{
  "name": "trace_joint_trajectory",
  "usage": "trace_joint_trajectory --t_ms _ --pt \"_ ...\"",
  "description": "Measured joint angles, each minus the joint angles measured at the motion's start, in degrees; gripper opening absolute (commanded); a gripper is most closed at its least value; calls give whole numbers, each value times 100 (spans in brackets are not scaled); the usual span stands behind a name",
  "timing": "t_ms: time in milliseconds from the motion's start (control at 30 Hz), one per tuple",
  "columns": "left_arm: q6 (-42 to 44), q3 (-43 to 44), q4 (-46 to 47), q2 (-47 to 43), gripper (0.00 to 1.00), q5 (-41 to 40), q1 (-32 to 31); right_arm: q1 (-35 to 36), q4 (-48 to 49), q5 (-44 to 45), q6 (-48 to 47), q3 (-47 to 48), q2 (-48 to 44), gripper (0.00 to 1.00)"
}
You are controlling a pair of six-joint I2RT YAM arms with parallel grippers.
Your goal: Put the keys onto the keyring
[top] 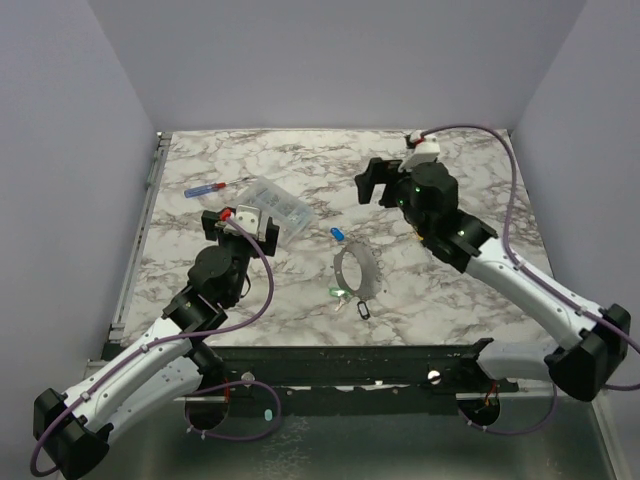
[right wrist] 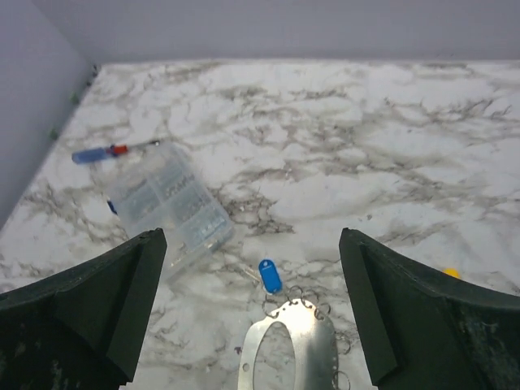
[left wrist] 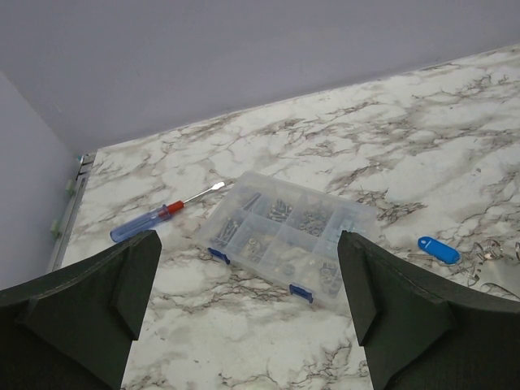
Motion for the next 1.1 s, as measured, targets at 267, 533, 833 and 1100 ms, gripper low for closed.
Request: trace_joint_trajectory --t_ms 267,533,833,1100 --pt "-4 -7 2 2 99 -2 0 -4 501 675 -216 -890 -1770 100" --pt "-4 -15 2 2 99 -2 0 -4 -28 1095 92 -2153 -3429 100" --pt "-4 -15 2 2 99 -2 22 -4 -636 1196 494 -2649 -4157 100" --pt "-4 -15 2 2 99 -2 22 -4 -660 1196 579 -2669 -4164 100"
